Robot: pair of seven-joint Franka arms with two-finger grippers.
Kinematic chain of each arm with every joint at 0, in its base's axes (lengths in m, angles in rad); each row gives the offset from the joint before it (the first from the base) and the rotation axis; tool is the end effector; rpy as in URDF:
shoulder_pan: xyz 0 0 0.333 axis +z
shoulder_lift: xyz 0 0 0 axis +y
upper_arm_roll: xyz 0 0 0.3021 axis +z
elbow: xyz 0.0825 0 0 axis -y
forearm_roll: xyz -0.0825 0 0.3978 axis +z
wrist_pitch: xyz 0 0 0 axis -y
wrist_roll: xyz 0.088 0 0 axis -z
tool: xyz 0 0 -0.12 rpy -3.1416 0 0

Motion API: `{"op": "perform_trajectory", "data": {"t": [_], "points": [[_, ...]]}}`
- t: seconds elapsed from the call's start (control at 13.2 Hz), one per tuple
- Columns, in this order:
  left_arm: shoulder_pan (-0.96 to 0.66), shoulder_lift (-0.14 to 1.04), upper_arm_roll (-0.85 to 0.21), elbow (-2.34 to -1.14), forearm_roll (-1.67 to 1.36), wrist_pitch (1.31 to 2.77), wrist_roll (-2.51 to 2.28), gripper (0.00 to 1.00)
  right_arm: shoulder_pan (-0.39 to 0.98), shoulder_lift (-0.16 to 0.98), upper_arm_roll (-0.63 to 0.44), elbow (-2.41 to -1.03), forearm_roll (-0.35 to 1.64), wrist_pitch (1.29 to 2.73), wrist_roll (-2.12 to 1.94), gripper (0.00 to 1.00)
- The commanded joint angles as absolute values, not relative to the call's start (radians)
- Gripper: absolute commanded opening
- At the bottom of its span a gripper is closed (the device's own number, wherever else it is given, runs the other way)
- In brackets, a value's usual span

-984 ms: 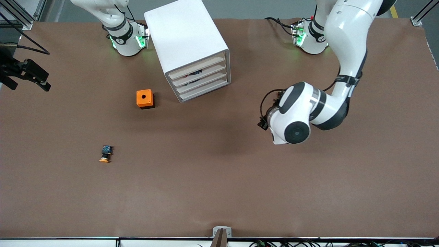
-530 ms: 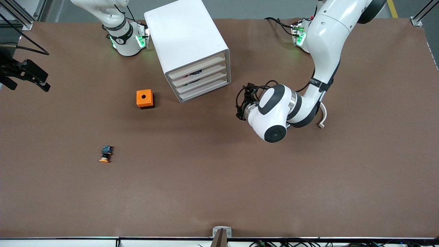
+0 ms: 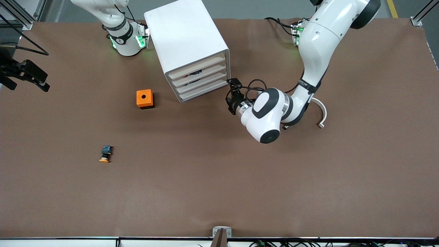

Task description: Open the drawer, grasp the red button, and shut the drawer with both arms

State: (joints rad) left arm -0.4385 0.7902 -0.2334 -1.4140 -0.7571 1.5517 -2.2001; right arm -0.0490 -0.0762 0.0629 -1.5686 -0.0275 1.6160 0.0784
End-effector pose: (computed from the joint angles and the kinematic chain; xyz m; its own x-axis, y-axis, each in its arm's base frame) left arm 0.4849 -0.4605 0.2206 -0.3317 0.9219 -0.2000 0.5013 -0.0073 -0.8652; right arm 0.5515 0.0059 0.6456 0.9901 -0.0629 0.1253 -0.0662 -0.9976 0.0225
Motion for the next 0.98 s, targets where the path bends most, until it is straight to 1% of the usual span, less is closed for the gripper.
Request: {"op": "perform_trajectory", "data": {"t": [0.0,0.08,0.3,0.53,0.83,0.91], "points": [[-0.457,0.833,-0.230,-1.393,-0.836,1.546,-2.287,0.88,-0.058,-0.067,0.064,-1.555,-0.018,1.608,0.089,1.00],[-0.471,0.842,-0.230,-1.393,-0.866,1.546,-2.310,0.83,-0.058,-0.067,0.063,-1.557,-0.020,1.608,0.090,1.00],[-0.472,0.870,-0.230,-1.391,-0.936,1.546,-2.430,0.79,-0.057,-0.067,0.061,-1.559,-0.018,1.606,0.091,1.00],[-0.489,0.897,-0.230,-1.393,-0.980,1.537,-2.453,0.68,-0.051,-0.067,0.061,-1.559,-0.018,1.598,0.104,1.00],[-0.523,0.913,-0.230,-1.394,-1.023,1.526,-2.454,0.62,-0.049,-0.046,0.061,-1.557,0.001,1.603,0.110,1.00],[-0.531,0.926,-0.230,-1.394,-1.028,1.519,-2.454,0.56,-0.045,-0.035,0.061,-1.557,0.020,1.606,0.130,1.00]]}}
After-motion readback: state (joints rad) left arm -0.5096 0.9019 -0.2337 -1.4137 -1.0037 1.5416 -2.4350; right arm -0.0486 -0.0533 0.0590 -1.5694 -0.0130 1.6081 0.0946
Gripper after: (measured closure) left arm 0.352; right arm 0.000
